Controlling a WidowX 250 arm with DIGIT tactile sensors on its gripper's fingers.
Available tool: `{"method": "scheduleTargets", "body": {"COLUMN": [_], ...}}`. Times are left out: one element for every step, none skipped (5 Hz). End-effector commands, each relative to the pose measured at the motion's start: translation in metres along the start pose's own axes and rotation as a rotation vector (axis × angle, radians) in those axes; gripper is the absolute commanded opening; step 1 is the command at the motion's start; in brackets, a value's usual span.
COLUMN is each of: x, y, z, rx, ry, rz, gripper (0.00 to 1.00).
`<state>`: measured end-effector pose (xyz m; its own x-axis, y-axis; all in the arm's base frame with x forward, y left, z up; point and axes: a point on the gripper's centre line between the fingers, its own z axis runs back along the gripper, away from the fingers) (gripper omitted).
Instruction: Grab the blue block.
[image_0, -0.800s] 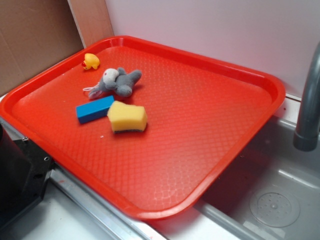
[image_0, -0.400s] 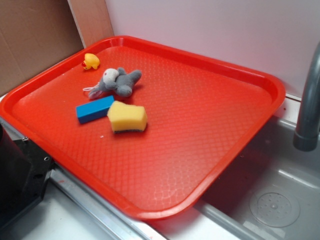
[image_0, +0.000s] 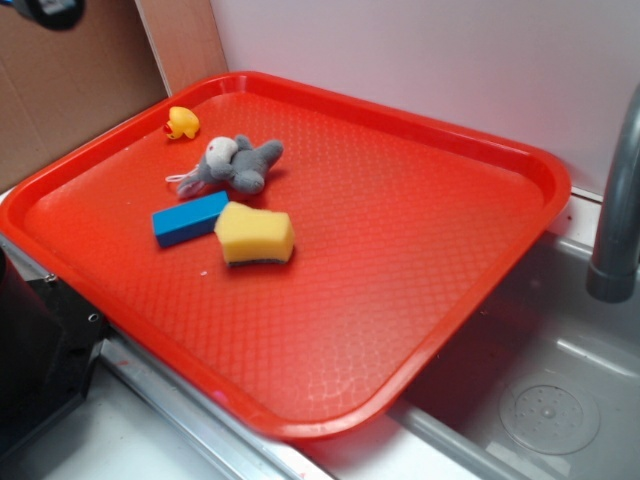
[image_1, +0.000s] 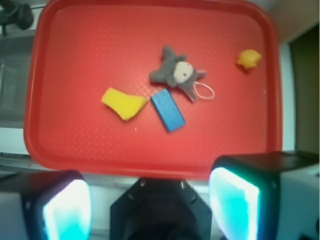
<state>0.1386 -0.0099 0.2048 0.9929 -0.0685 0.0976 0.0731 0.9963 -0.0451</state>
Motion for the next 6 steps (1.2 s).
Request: {"method": "scheduleTargets", "body": {"x": [0.018, 0.021, 0.024, 0.027, 0.031, 0.037], "y": [0.018, 0.026, 0.031, 0.036, 0.040, 0.041], "z": [-0.036, -0.060, -0.078, -0.101, -0.129, -0.157], "rx": [-0.019, 0.001, -0.026, -0.020, 0.000, 0.068], "ry": [-0.057, -0.062, -0.056, -0.036, -0.018, 0.011], "rz": [-0.112, -0.121, -0.187, -0.203, -0.233, -0.247], "gripper": [1.00, 1.00, 1.00, 1.00, 1.00, 1.00]}}
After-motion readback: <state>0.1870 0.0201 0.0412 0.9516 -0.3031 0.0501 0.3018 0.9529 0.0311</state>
